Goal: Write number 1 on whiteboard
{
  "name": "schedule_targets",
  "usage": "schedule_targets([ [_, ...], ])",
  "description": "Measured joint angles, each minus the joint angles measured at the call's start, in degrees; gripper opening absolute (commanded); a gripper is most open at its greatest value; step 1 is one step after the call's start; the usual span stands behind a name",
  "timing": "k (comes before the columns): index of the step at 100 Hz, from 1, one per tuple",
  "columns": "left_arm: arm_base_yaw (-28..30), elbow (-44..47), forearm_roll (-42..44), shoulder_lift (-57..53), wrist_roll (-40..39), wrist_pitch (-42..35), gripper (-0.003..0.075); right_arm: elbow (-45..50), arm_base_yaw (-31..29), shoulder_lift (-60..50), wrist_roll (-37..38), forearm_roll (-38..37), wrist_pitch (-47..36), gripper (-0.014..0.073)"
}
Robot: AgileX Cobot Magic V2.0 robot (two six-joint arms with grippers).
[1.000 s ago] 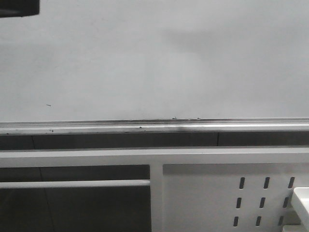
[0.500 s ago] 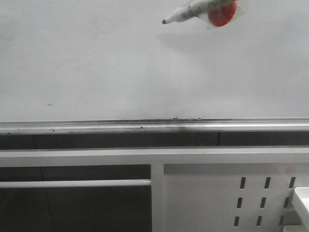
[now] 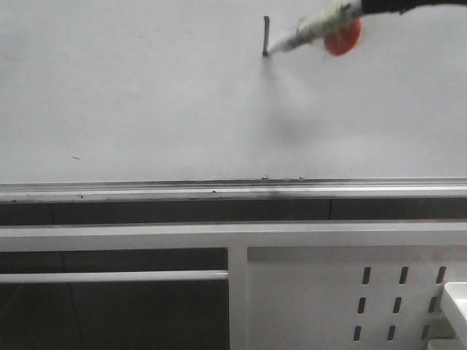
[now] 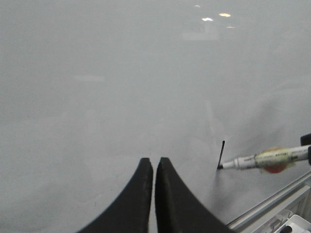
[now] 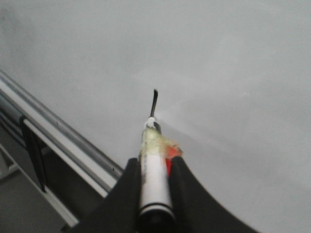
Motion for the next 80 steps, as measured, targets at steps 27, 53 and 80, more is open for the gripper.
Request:
schedule_targets([
  [27,0.0,0.0,0.0,0.0,0.0,-0.41,-0.002,0.0,0.0,5.71,0.0,0.0,1.24,-0.0069],
  [53,0.0,0.0,7.81,0.0,0.0,-3.07,-0.002,-2.93,8.08,-0.24,0.0,0.53,13.13,-0.0069],
  [80,0.0,0.0,31.27,0.0,-2.6,-7.98,0.0001,-9.84,11.19,-2.08,0.0,-0.23,31.07,-0.0069],
])
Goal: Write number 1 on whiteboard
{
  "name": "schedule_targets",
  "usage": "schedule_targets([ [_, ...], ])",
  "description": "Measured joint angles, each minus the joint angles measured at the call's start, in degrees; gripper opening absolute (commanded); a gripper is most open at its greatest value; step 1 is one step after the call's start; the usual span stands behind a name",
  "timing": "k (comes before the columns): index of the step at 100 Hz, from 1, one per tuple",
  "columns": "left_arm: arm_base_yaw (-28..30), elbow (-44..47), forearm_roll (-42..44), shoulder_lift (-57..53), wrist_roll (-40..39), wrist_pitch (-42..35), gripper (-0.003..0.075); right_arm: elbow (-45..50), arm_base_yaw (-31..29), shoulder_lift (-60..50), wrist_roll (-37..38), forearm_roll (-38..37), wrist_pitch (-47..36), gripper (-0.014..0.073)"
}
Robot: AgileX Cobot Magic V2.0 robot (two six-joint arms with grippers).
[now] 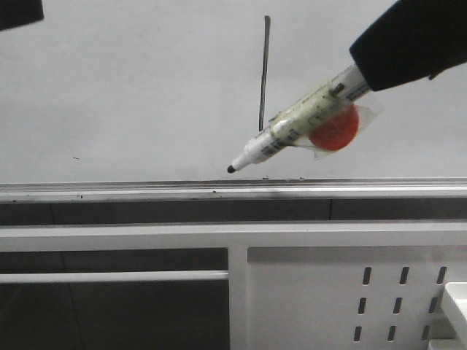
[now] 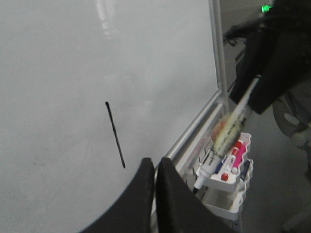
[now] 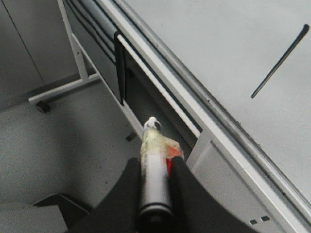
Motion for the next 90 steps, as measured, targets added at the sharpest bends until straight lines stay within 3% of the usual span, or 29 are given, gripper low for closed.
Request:
schedule_targets([
  [9,0.0,-0.13,4.56,0.0,-1.0,-0.86,0.0102,-3.6,0.0,2.81,0.0,-1.04,4.19,-0.0069],
  [20,0.0,-1.42,10.53,0.58,-3.29,-3.78,0.0291,-8.78,0.0,6.77,0.0,-2.34,7.93,-0.0069],
  [27,0.0,-2.33,13.38,1.36,-4.82,-4.27,0.0356,-12.29,0.13,9.44,0.0,-2.68,10.28,-0.0069],
  [60,-0.51,-7.51,15.05,11.91,-5.98,-3.1,0.0366,-22.07,2.05,17.92,-2.25,-2.9,13.74,-0.0069],
  [90,-7.68,-14.07,14.57,22.61,-5.98,2.43,0.0366,-23.59,3.61,20.0,-2.54,-2.9,13.84,-0.0069],
])
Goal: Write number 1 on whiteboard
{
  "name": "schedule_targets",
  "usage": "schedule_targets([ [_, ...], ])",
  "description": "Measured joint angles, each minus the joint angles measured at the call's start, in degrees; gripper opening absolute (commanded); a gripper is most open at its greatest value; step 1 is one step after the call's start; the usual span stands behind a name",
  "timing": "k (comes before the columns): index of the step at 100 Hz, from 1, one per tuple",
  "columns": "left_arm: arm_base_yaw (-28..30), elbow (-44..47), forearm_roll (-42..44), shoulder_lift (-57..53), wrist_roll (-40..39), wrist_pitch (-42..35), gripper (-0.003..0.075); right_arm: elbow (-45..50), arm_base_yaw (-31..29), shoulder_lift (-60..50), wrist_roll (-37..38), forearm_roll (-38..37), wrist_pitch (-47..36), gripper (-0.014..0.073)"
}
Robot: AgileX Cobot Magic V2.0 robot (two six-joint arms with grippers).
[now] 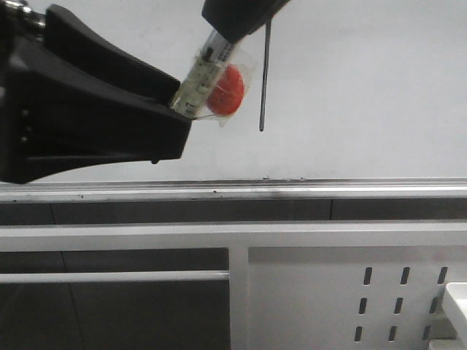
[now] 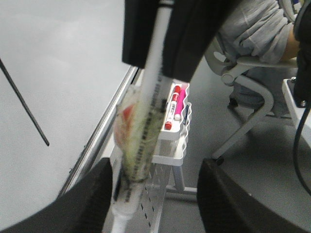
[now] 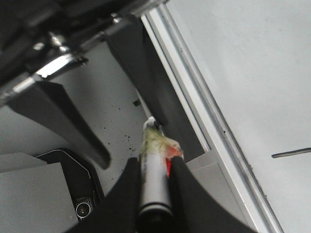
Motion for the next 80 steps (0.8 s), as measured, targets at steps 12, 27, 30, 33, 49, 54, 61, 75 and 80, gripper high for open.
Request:
schedule_targets([
  [12,-0.96,-1.71,-0.35,2.55,0.0,1.21,0.0366,-0.09,0.22,0.0,0.0,0.0,0.0,-0.0069],
  [27,-1.2,-2.06,-1.47,3.91,0.0,2.11,0.0358,-0.28,0.48,0.0,0.0,0.0,0.0,-0.0069],
  [30,-1.2,-2.06,-1.59,4.06,0.0,2.25,0.0336,-0.37,0.48,0.0,0.0,0.0,0.0,-0.0069],
  [33,-1.2,-2.06,-1.61,4.05,0.0,2.35,0.0311,-0.37,0.48,0.0,0.0,0.0,0.11,-0.0069],
  [49,-1.2,-2.06,-1.83,4.05,0.1,2.35,-0.0015,-0.51,0.48,0.0,0.0,-0.16,0.25,-0.0069],
  [54,-1.44,-2.06,-1.83,4.05,1.03,2.25,-0.002,-0.65,0.48,0.0,0.0,-0.16,0.36,-0.0069],
  [61,-1.43,-2.06,-1.71,4.05,1.84,2.25,-0.002,-0.64,0.48,0.0,0.0,-0.16,0.36,-0.0061],
  [75,-1.43,-2.06,-2.32,4.05,2.31,2.01,-0.002,-0.92,0.48,0.0,0.0,-0.16,0.36,0.0196],
  [80,-1.56,-2.06,-3.5,4.05,2.18,1.74,-0.002,-1.17,0.48,0.0,0.0,-0.62,-0.01,0.037],
])
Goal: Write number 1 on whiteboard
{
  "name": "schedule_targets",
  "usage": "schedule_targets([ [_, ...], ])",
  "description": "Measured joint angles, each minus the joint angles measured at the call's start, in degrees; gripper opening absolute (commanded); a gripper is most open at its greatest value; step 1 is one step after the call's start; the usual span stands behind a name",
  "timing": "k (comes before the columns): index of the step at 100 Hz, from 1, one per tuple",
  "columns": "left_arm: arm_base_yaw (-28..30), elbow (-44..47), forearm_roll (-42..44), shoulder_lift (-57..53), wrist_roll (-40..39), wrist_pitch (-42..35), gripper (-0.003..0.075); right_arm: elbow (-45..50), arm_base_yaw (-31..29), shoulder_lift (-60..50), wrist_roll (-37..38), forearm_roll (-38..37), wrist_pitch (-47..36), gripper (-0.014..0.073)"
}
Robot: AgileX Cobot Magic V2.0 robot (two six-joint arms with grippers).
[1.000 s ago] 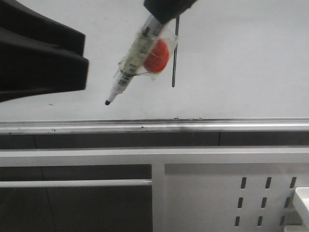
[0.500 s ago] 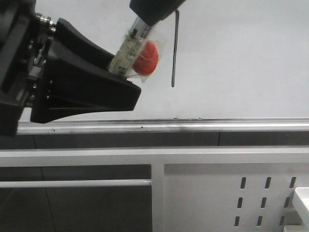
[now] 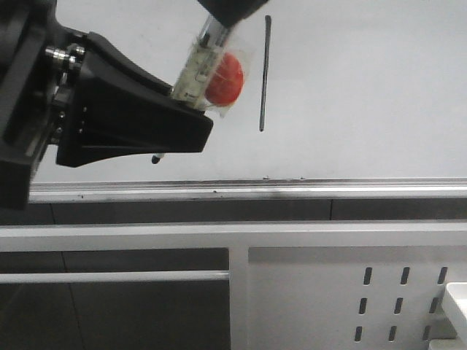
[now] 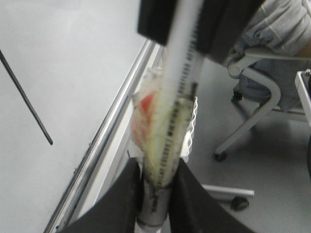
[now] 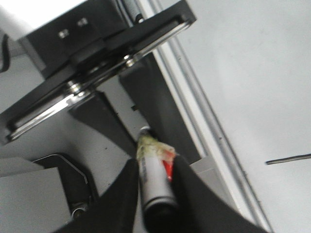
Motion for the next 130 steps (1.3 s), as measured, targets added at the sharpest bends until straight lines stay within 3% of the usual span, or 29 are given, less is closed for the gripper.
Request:
schedule_targets([
  [8,0.0,0.0,-2.74,0.02,-0.24,-0.1,-0.002,-0.12,0.0,0.0,0.0,-0.47,0.0,0.0536],
  [18,0.0,0.24,-7.47,0.02,-0.81,0.36,-0.002,-0.12,0.0,-0.25,0.0,-1.15,0.0,0.0506],
  [30,0.0,3.03,-17.55,-0.09,1.85,0.71,-0.002,-0.12,0.0,-2.89,0.12,-3.82,0.0,0.0309],
  [43,-0.13,9.09,-32.35,-1.55,9.28,-0.11,-0.002,-0.12,0.0,-7.79,3.43,-9.22,0.14,-0.0079],
  [67,-5.88,20.13,-59.4,-3.09,21.83,-9.3,-0.002,0.8,0.0,-17.21,10.85,-17.12,1.96,-0.0067],
  [85,-13.5,22.53,-79.21,-2.36,31.94,-13.63,-0.002,8.31,0.0,-24.81,20.13,-27.7,-5.71,-0.0067],
  [108,-20.55,22.66,-90.17,6.38,34.63,-19.89,-0.002,19.87,0.0,-33.37,35.09,-43.75,-17.45,-0.0067],
  [130,-23.92,19.75,-94.31,12.28,34.75,-19.89,-0.002,21.85,0.0,-34.44,37.81,-45.91,-16.77,-0.0068],
])
